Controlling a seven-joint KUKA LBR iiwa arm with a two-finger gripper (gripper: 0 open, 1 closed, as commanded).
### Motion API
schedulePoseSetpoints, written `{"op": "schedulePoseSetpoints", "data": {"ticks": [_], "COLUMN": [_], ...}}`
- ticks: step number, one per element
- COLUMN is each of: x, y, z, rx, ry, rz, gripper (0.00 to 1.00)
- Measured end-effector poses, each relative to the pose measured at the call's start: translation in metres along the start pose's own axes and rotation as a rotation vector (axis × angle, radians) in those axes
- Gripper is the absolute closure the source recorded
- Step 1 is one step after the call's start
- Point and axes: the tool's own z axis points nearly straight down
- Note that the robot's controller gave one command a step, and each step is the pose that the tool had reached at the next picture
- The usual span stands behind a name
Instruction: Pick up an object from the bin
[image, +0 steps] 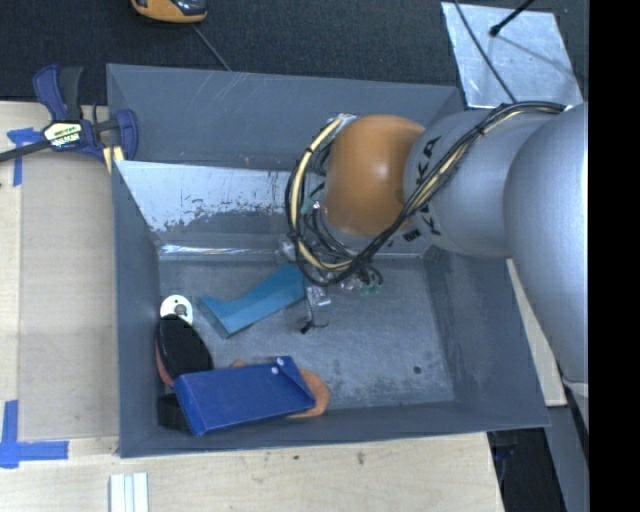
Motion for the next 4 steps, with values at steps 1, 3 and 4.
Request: {"op": "schedulePoseSetpoints", "data": {"ticks": [1, 3, 4], "x": [-0.0103, -0.0102, -0.0102], "y": [0.0104, 0.0104, 0.0104], "z": [0.0089, 0.0090, 0.0090], "rx": [-0.001, -0.001, -0.001], "ry": [0.000, 0.001, 0.001], "rz": [-0.110, -0.108, -0.108], "gripper": [1.00, 1.00, 1.00]}}
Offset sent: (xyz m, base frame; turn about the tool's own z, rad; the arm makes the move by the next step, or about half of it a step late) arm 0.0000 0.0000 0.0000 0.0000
